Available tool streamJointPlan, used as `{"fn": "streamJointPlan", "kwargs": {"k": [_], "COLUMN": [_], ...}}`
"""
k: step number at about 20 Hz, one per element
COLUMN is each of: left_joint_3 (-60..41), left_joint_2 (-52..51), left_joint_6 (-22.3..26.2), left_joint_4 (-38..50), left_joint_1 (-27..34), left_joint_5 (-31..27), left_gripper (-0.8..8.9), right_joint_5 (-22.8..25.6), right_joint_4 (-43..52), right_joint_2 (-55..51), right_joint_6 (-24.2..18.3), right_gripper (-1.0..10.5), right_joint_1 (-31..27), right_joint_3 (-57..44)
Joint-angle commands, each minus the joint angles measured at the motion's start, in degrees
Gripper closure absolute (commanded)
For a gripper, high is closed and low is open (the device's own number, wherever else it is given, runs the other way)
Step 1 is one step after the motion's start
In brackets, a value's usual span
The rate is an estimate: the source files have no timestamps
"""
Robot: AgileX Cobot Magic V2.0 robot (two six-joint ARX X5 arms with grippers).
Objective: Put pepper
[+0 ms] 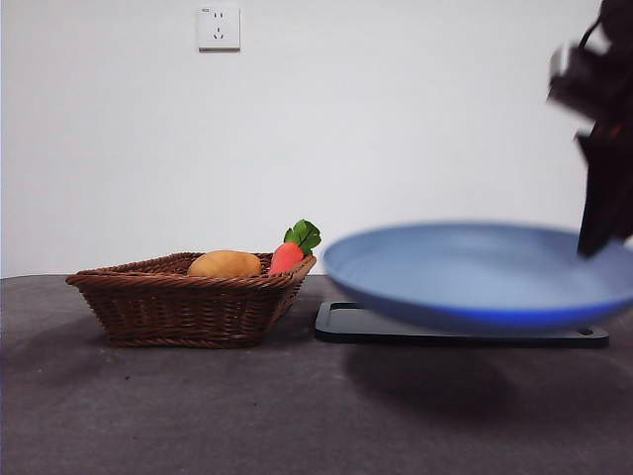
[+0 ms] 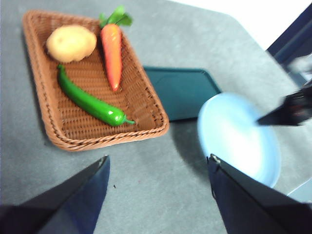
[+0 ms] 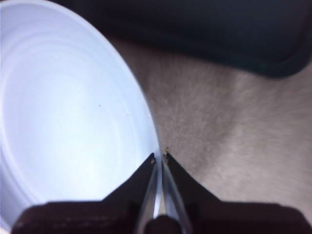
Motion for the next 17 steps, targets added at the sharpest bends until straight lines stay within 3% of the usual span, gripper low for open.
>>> {"fn": "streamJointPlan", "kwargs": {"k": [1,11,17], "left_joint_3": [3.28,27.08,38.51], "left_joint_2": [5.73,41.81,58.99], "left_joint_6": [-1.95,-6.78,-9.75], "left_joint_4": [1.84,0.55,-4.63], "left_joint_1": [-2.69,-19.08,-21.64], "left_joint_5": [-2.99,-25.09,-30.82], "left_gripper": [4.64,4.64,4.64], "right_joint_5": [-0.09,-0.26,-0.31], "right_joint_4": [-0.70,-3.65,-3.63], "right_joint_2": [-4.98,-18.14,-18.36], "right_joint_6": [0.79,0.76,0.57], "right_gripper": [9.4,9.4,9.4], "right_joint_1": [-1.20,-4.46,-4.46], "right_joint_3": [1.36,3.06,3.06]}}
